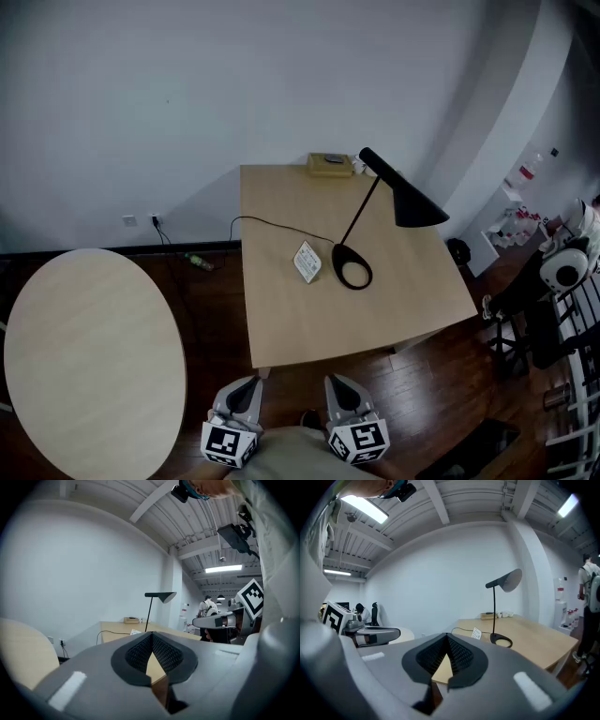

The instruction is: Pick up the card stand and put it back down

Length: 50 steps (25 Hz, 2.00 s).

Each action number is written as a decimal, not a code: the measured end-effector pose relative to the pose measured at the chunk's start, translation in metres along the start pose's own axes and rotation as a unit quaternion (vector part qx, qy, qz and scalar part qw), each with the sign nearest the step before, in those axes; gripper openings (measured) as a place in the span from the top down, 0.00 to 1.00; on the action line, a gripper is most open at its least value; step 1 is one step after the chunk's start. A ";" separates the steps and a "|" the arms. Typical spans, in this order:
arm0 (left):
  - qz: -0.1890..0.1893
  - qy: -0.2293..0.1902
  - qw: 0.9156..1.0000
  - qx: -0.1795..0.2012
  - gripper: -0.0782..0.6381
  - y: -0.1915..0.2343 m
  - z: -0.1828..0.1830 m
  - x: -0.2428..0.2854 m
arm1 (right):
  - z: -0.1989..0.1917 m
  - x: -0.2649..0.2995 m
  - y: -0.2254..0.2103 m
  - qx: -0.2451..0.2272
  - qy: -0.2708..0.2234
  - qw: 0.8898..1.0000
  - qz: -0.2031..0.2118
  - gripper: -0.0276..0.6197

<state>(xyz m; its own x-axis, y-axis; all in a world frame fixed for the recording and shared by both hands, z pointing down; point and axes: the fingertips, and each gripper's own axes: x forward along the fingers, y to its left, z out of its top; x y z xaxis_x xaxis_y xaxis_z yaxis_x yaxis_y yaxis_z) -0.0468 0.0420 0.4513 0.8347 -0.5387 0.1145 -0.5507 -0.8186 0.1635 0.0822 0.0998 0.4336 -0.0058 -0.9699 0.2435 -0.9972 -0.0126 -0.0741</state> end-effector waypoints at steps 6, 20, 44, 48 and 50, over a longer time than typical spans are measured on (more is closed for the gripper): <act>-0.007 -0.008 1.000 -0.004 0.89 0.024 0.002 -0.018 | 0.004 0.009 0.030 -0.002 0.001 1.000 -0.010 0.96; 0.065 0.015 0.998 -0.004 0.89 0.062 0.001 0.024 | 0.009 0.084 -0.026 0.013 -0.002 1.000 0.007 0.96; 0.168 0.055 0.984 0.024 0.89 0.062 0.025 0.202 | -0.020 0.278 -0.188 -0.013 0.053 0.993 0.107 0.86; 0.162 0.052 0.985 0.025 0.89 0.073 0.028 0.207 | -0.041 0.312 -0.202 -0.024 0.081 0.993 0.081 0.86; 0.159 0.048 0.986 0.029 0.89 0.078 0.031 0.207 | -0.056 0.330 -0.211 -0.021 0.102 0.992 0.065 0.83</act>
<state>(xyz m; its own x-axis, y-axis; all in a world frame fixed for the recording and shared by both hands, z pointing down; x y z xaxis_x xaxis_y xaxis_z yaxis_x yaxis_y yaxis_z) 0.0829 -0.1391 0.4575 0.6142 -0.7507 0.2432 -0.7808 -0.6228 0.0494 0.2859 -0.2043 0.5842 -0.1463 -0.8931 0.4254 -0.9891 0.1245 -0.0789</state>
